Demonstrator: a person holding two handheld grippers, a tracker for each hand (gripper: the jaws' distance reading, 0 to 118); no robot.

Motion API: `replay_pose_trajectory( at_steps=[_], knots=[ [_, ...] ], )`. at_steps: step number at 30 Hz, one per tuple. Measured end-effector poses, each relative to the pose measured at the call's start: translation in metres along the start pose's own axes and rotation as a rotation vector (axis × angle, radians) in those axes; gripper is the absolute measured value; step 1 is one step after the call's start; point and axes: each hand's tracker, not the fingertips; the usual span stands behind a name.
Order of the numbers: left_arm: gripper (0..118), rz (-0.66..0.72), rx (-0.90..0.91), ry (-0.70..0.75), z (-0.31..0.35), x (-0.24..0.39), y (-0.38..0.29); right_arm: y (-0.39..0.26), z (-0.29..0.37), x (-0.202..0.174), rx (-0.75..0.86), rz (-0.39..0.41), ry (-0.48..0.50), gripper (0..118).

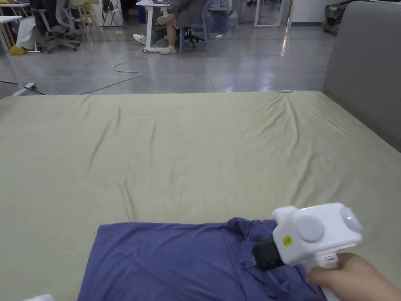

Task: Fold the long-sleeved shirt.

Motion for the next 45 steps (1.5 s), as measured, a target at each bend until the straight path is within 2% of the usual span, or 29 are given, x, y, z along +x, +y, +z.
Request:
replay_pose_trajectory(
  at_steps=[4, 5, 6, 7, 8, 10, 11, 14, 16, 17, 19, 20, 22, 26, 28, 29, 30, 32, 34, 35, 36, 37, 38, 39, 40, 42, 44, 45],
  knots=[
    [0, -0.008, 0.002, 0.002, 0.003, 0.001, -0.005, -0.031, 0.077, -0.001, 0.139, -0.045, 0.088, 101],
    [0, -0.008, -0.004, -0.003, 0.001, 0.002, -0.006, -0.045, 0.087, -0.003, 0.17, -0.063, 0.109, 90],
    [0, -0.01, -0.01, -0.003, 0.0, 0.003, -0.008, -0.057, 0.092, -0.004, 0.193, -0.07, 0.122, 64],
    [0, -0.018, -0.02, 0.001, -0.003, 0.004, -0.01, -0.071, 0.093, -0.008, 0.201, -0.081, 0.117, 16],
    [0, -0.032, -0.033, 0.007, -0.006, 0.005, -0.012, -0.082, 0.091, -0.012, 0.191, -0.085, 0.099, 0],
    [0, -0.034, -0.049, 0.014, -0.011, 0.006, -0.013, -0.102, 0.075, -0.015, 0.143, -0.151, 0.083, 0],
    [0, -0.026, -0.057, 0.01, -0.014, 0.005, -0.011, -0.11, 0.064, -0.016, 0.121, -0.173, 0.115, 0],
    [0, 0.022, -0.077, -0.035, -0.03, -0.001, 0.005, -0.117, 0.04, -0.006, 0.056, -0.222, 0.19, 0],
    [0, 0.056, -0.072, -0.048, -0.048, -0.006, 0.032, -0.111, 0.04, 0.002, 0.057, -0.236, 0.172, 0],
    [24, 0.061, -0.058, -0.053, -0.061, -0.01, 0.05, -0.109, 0.039, 0.007, 0.064, -0.241, 0.158, 0],
    [99, -0.004, -0.046, -0.015, -0.093, -0.013, 0.09, -0.104, 0.042, 0.013, 0.086, -0.256, 0.14, 0],
    [118, -0.045, -0.033, 0.01, -0.114, -0.014, 0.112, -0.102, 0.042, 0.017, 0.093, -0.267, 0.139, 0],
    [117, -0.072, -0.01, 0.06, -0.154, -0.021, 0.148, -0.1, 0.038, 0.027, 0.103, -0.29, 0.14, 0],
    [115, -0.068, -0.09, 0.169, -0.245, -0.043, 0.207, -0.095, 0.03, 0.04, 0.095, -0.326, 0.116, 0],
    [100, -0.031, -0.152, 0.221, -0.276, -0.054, 0.22, -0.093, 0.027, 0.043, 0.077, -0.336, 0.094, 0],
    [87, -0.065, -0.151, 0.265, -0.293, -0.059, 0.223, -0.093, 0.024, 0.047, 0.072, -0.337, 0.086, 0],
    [82, -0.084, -0.16, 0.297, -0.306, -0.062, 0.223, -0.091, 0.022, 0.052, 0.067, -0.334, 0.079, 0],
    [79, -0.143, -0.201, 0.348, -0.321, -0.069, 0.219, -0.082, 0.019, 0.057, 0.052, -0.318, 0.056, 0],
    [77, -0.113, -0.163, 0.29, -0.316, -0.074, 0.218, -0.067, 0.015, 0.069, 0.04, -0.3, 0.058, 0],
    [66, -0.109, -0.165, 0.292, -0.312, -0.071, 0.218, -0.055, 0.014, 0.072, 0.039, -0.297, 0.06, 0],
    [50, -0.118, -0.159, 0.293, -0.303, -0.066, 0.219, -0.044, 0.011, 0.078, 0.04, -0.299, 0.067, 5],
    [24, -0.149, -0.143, 0.302, -0.297, -0.063, 0.218, -0.028, 0.006, 0.086, 0.043, -0.311, 0.08, 35],
    [0, -0.158, -0.128, 0.299, -0.292, -0.061, 0.217, -0.009, -0.002, 0.094, 0.056, -0.334, 0.069, 86],
    [0, -0.147, -0.126, 0.247, -0.288, -0.062, 0.219, 0.012, -0.011, 0.098, 0.06, -0.344, 0.068, 109],
    [0, -0.114, -0.14, 0.213, -0.278, -0.056, 0.219, 0.03, -0.022, 0.103, 0.059, -0.337, 0.063, 115],
    [0, -0.077, -0.16, 0.198, -0.272, -0.056, 0.22, 0.069, -0.045, 0.115, 0.072, -0.347, 0.068, 114],
    [0, -0.097, -0.137, 0.197, -0.259, -0.051, 0.223, 0.107, -0.082, 0.124, 0.012, -0.383, 0.08, 114],
    [0, -0.154, -0.129, 0.208, -0.256, -0.048, 0.224, 0.12, -0.1, 0.126, -0.034, -0.395, 0.078, 114]
  ],
)
